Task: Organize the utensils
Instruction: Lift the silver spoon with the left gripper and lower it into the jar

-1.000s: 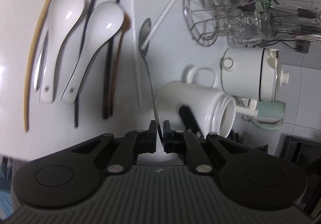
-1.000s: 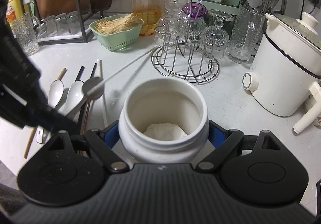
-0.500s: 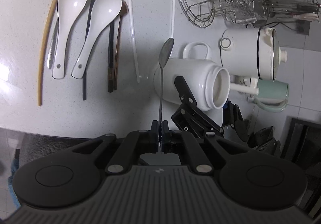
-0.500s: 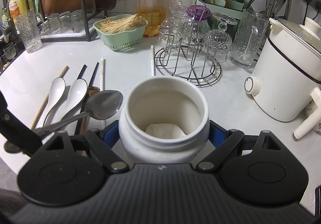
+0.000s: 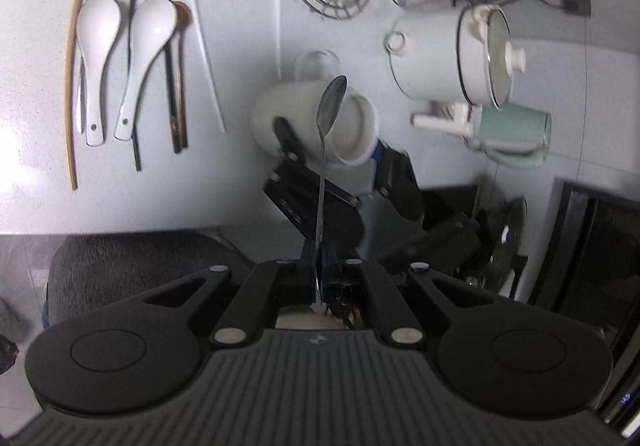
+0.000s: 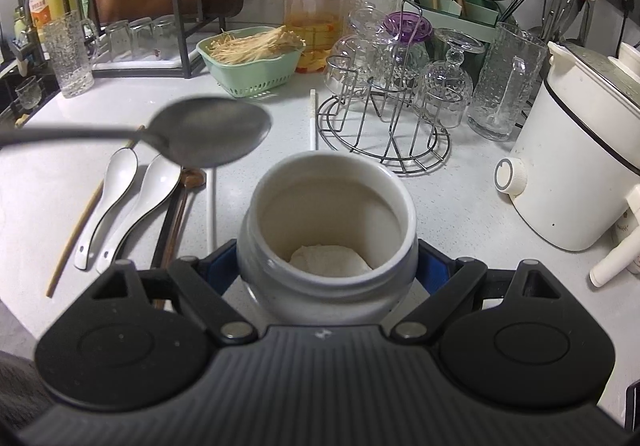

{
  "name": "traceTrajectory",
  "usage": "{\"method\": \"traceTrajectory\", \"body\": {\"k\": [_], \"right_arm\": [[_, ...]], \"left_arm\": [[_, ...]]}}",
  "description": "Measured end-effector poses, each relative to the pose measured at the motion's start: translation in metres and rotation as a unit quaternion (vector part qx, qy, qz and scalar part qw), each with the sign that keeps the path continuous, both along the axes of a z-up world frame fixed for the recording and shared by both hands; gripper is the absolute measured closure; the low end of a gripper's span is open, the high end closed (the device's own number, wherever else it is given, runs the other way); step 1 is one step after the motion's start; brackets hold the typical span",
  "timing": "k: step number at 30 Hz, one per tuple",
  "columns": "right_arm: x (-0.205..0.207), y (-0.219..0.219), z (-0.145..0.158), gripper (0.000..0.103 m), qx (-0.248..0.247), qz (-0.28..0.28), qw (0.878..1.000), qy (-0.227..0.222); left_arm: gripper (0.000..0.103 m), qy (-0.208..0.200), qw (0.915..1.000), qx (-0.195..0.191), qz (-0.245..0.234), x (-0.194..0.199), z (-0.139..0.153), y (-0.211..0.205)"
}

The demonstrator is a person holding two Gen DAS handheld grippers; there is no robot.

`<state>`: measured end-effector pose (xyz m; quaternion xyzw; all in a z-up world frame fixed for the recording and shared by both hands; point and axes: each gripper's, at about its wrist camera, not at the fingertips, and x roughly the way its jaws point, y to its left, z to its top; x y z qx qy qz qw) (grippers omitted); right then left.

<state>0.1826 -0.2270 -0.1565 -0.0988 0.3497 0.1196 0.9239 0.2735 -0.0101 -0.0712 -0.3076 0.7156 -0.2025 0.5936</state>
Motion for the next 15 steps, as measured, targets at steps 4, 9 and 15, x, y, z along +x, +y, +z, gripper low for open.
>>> {"method": "traceTrajectory", "body": {"k": [4,9,15], "right_arm": [[0.0,-0.001,0.0,0.011,0.0,0.008,1.0,-0.001],[0.001,0.0,0.001,0.011,-0.003,0.01,1.0,0.005],[0.008,0.005,0.003,0.011,-0.006,0.011,1.0,0.018]], "left_arm": [[0.1,0.016,0.9994,0.01,-0.028,0.01,0.009,-0.015],[0.1,0.033,0.9971,0.022,-0.064,0.029,0.011,-0.037],[0.1,0.062,0.995,0.025,-0.073,0.043,0.004,-0.049]]}}
